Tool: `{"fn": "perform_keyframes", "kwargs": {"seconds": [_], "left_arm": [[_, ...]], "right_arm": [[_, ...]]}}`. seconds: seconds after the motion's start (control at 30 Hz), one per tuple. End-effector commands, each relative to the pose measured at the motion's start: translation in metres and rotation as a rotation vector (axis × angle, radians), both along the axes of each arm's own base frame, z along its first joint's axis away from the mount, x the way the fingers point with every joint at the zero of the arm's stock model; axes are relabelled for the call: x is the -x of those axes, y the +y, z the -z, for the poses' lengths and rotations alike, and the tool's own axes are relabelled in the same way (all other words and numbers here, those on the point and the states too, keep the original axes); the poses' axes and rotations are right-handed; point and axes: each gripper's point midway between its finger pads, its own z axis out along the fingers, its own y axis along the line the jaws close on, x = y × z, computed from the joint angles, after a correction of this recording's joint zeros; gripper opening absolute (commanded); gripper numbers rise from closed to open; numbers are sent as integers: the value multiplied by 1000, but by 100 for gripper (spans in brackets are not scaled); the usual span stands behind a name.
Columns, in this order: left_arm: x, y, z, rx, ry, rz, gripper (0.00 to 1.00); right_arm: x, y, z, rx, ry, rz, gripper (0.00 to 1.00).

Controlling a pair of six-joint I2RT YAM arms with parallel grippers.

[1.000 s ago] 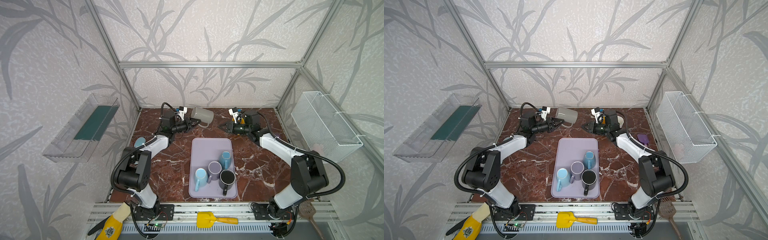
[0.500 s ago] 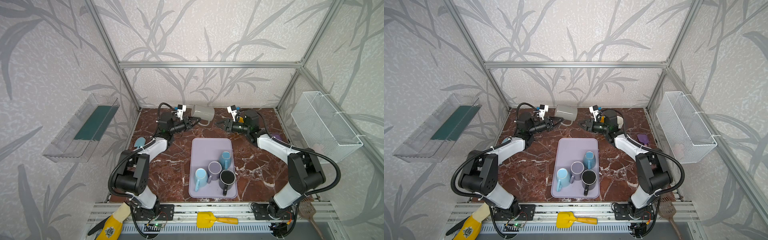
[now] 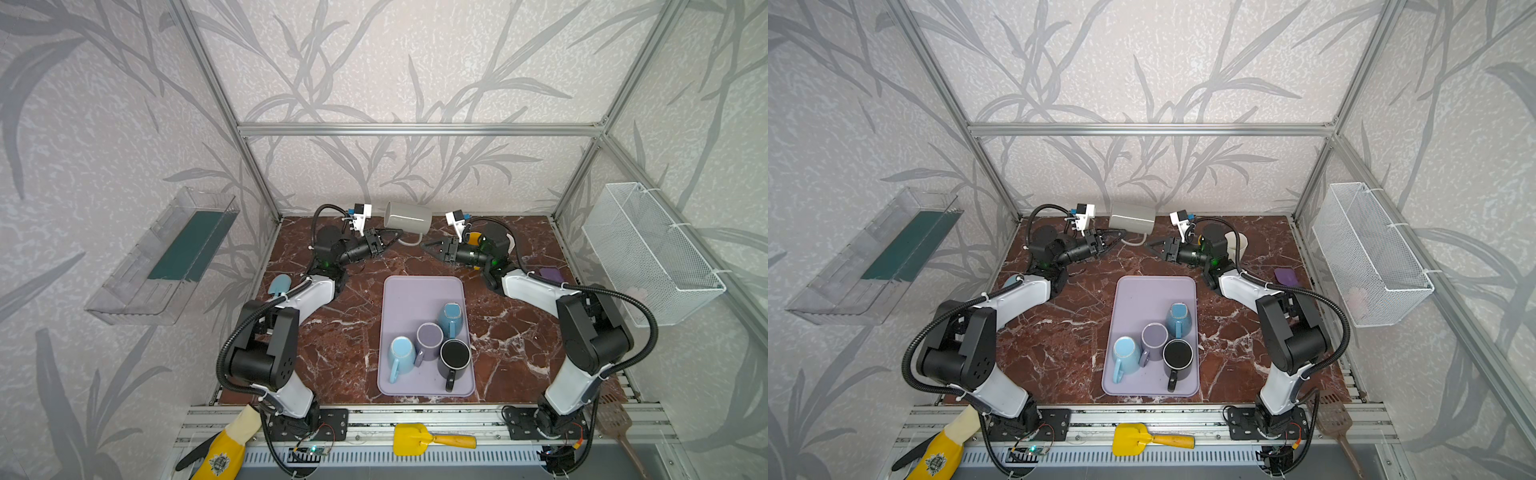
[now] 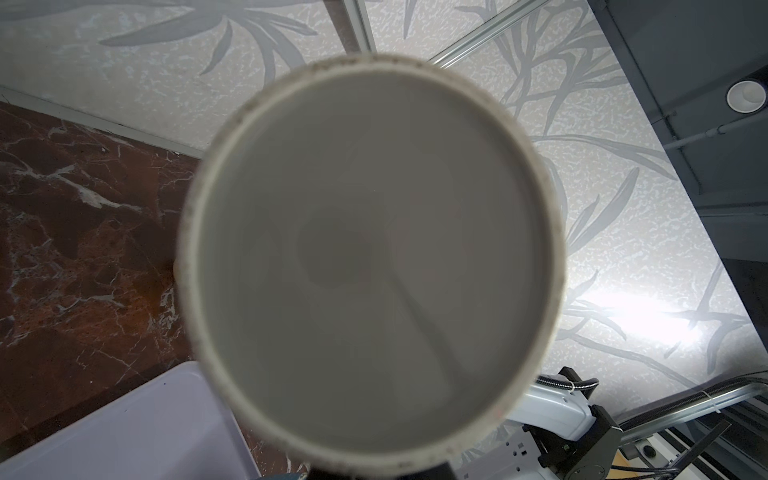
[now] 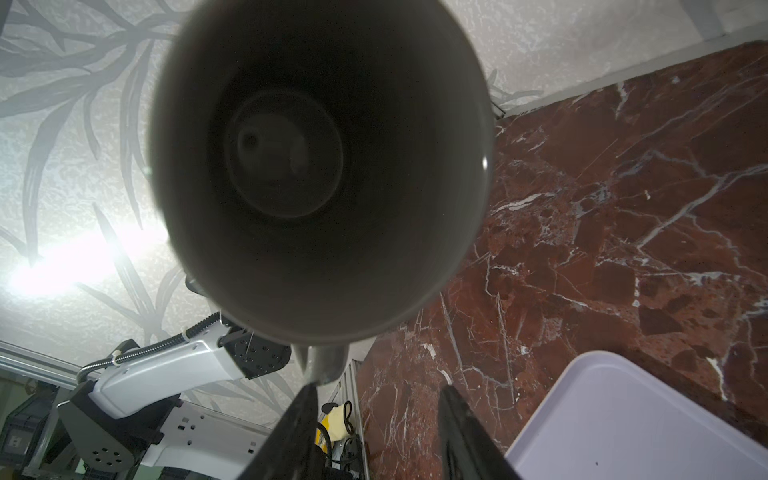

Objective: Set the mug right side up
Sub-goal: 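Rotate the grey mug with the left gripper toward the right gripper, then close the right gripper on the grey mug's rim while the left holds its base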

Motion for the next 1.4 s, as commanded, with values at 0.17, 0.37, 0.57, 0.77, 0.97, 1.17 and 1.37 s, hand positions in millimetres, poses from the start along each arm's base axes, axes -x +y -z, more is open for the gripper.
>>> {"fn": "perform_keyframes", "kwargs": {"seconds": [0.17, 0.37, 0.57, 0.77, 0.97, 1.17, 1.37], "left_arm": [[20, -1, -39, 38, -171, 43, 0], [22, -1, -40, 41, -176, 44, 0], [25, -2, -42, 46, -184, 54, 0], [28, -2, -46, 61, -197, 65, 0], [30, -3, -48, 68, -202, 74, 0], [31, -4, -49, 69, -207, 80, 0], [31, -5, -48, 70, -205, 83, 0]], "right_arm": [[9, 5, -27, -70, -77, -40, 46], [10, 7, -29, -78, -80, -46, 44], [8, 8, -32, -104, -76, -50, 40], [6, 10, -36, -148, -69, -58, 37], [5, 10, -38, -185, -62, -70, 35], [3, 11, -45, -238, -60, -84, 32], [3, 12, -50, -265, -61, -93, 29]]}}
